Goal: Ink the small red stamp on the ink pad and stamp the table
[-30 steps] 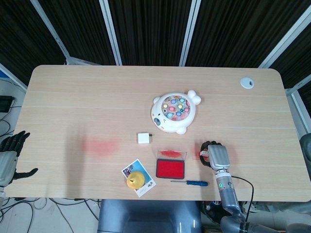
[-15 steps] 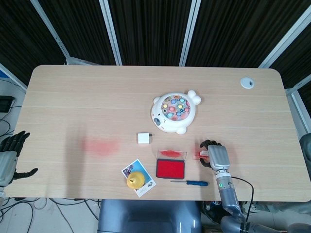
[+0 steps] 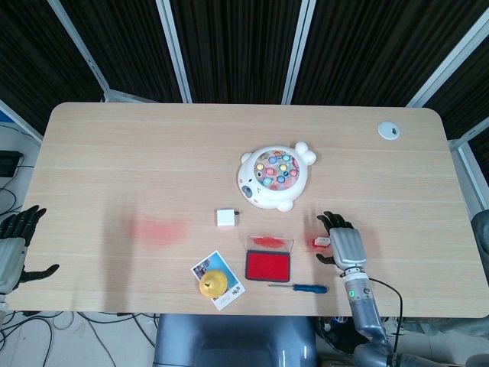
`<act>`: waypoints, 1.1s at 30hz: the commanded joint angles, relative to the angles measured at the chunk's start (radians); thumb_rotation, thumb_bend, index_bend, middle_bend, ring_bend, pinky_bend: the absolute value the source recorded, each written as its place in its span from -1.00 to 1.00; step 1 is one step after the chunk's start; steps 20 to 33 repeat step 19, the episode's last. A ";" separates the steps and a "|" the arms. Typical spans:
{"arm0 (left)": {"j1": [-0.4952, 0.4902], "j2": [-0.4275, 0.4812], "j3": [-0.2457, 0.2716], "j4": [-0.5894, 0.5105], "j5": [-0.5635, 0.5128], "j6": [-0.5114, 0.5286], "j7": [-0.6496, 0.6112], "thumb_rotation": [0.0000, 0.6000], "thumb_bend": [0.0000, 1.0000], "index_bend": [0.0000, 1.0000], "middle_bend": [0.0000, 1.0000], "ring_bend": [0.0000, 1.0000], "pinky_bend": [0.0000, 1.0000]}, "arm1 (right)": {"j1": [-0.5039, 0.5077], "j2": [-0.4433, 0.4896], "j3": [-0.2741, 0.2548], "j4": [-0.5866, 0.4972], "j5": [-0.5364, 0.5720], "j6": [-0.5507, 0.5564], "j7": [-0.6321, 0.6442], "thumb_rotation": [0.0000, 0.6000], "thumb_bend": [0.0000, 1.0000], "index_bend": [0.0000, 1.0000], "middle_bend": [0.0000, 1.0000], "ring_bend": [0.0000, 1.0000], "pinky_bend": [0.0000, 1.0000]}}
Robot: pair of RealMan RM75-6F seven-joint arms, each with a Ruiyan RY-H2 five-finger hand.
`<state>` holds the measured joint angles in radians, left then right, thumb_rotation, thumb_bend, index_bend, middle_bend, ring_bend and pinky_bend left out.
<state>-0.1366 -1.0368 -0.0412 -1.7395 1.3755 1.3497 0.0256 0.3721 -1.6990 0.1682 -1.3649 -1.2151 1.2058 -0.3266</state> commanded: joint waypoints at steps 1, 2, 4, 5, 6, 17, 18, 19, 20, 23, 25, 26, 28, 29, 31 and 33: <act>0.002 -0.001 0.000 0.003 0.005 0.005 -0.003 1.00 -1.00 -1.00 -1.00 -1.00 -1.00 | -0.022 0.091 -0.019 -0.076 -0.058 0.053 -0.019 1.00 -0.60 -0.62 -0.72 -0.74 -0.45; 0.002 -0.001 0.000 0.004 0.007 0.007 -0.005 1.00 -1.00 -1.00 -1.00 -1.00 -1.00 | -0.029 0.122 -0.026 -0.100 -0.073 0.064 -0.024 1.00 -0.60 -0.63 -0.73 -0.75 -0.45; 0.003 -0.003 0.000 0.007 0.013 0.012 -0.006 1.00 -1.00 -1.00 -1.00 -1.00 -1.00 | -0.046 0.186 -0.043 -0.147 -0.106 0.090 -0.032 1.00 -0.60 -0.67 -0.78 -0.79 -0.47; 0.003 -0.004 0.000 0.009 0.016 0.014 -0.006 1.00 -1.00 -1.00 -1.00 -1.00 -1.00 | -0.058 0.221 -0.053 -0.170 -0.123 0.107 -0.034 1.00 -0.60 -0.69 -0.80 -0.81 -0.47; 0.003 -0.006 0.000 0.012 0.019 0.017 -0.006 1.00 -1.00 -1.00 -1.00 -1.00 -1.00 | -0.069 0.254 -0.064 -0.194 -0.139 0.121 -0.032 1.00 -0.60 -0.74 -0.84 -0.85 -0.50; 0.013 -0.045 -0.008 0.074 0.063 0.080 0.020 1.00 -1.00 -1.00 -1.00 -1.00 -1.00 | -0.205 0.501 -0.209 -0.303 -0.311 0.270 0.020 1.00 -0.74 -1.00 -1.00 -1.00 -0.58; 0.013 -0.047 -0.008 0.076 0.063 0.081 0.021 1.00 -1.00 -1.00 -1.00 -1.00 -1.00 | -0.210 0.507 -0.213 -0.297 -0.319 0.279 0.027 1.00 -0.74 -1.00 -1.00 -1.00 -0.58; 0.013 -0.049 -0.008 0.077 0.064 0.082 0.022 1.00 -1.00 -1.00 -1.00 -1.00 -1.00 | -0.215 0.510 -0.213 -0.291 -0.321 0.284 0.035 1.00 -0.74 -1.00 -1.00 -1.00 -0.58; 0.013 -0.049 -0.008 0.077 0.064 0.082 0.022 1.00 -1.00 -1.00 -1.00 -1.00 -1.00 | -0.215 0.510 -0.213 -0.291 -0.321 0.284 0.035 1.00 -0.74 -1.00 -1.00 -1.00 -0.58; 0.013 -0.049 -0.008 0.077 0.064 0.082 0.022 1.00 -1.00 -1.00 -1.00 -1.00 -1.00 | -0.215 0.510 -0.213 -0.291 -0.321 0.284 0.035 1.00 -0.74 -1.00 -1.00 -1.00 -0.58; 0.013 -0.049 -0.008 0.077 0.064 0.082 0.022 1.00 -1.00 -1.00 -1.00 -1.00 -1.00 | -0.215 0.510 -0.213 -0.291 -0.321 0.284 0.035 1.00 -0.74 -1.00 -1.00 -1.00 -0.58; 0.013 -0.049 -0.008 0.077 0.064 0.082 0.022 1.00 -1.00 -1.00 -1.00 -1.00 -1.00 | -0.215 0.510 -0.213 -0.291 -0.321 0.284 0.035 1.00 -0.74 -1.00 -1.00 -1.00 -0.58; 0.013 -0.049 -0.008 0.077 0.064 0.082 0.022 1.00 -1.00 -1.00 -1.00 -1.00 -1.00 | -0.215 0.510 -0.213 -0.291 -0.321 0.284 0.035 1.00 -0.74 -1.00 -1.00 -1.00 -0.58; 0.013 -0.049 -0.008 0.077 0.064 0.082 0.022 1.00 -1.00 -1.00 -1.00 -1.00 -1.00 | -0.215 0.510 -0.213 -0.291 -0.321 0.284 0.035 1.00 -0.74 -1.00 -1.00 -1.00 -0.58; 0.013 -0.049 -0.008 0.077 0.064 0.082 0.022 1.00 -1.00 -1.00 -1.00 -1.00 -1.00 | -0.215 0.510 -0.213 -0.291 -0.321 0.284 0.035 1.00 -0.74 -1.00 -1.00 -1.00 -0.58; 0.013 -0.049 -0.008 0.077 0.064 0.082 0.022 1.00 -1.00 -1.00 -1.00 -1.00 -1.00 | -0.215 0.510 -0.213 -0.291 -0.321 0.284 0.035 1.00 -0.74 -1.00 -1.00 -1.00 -0.58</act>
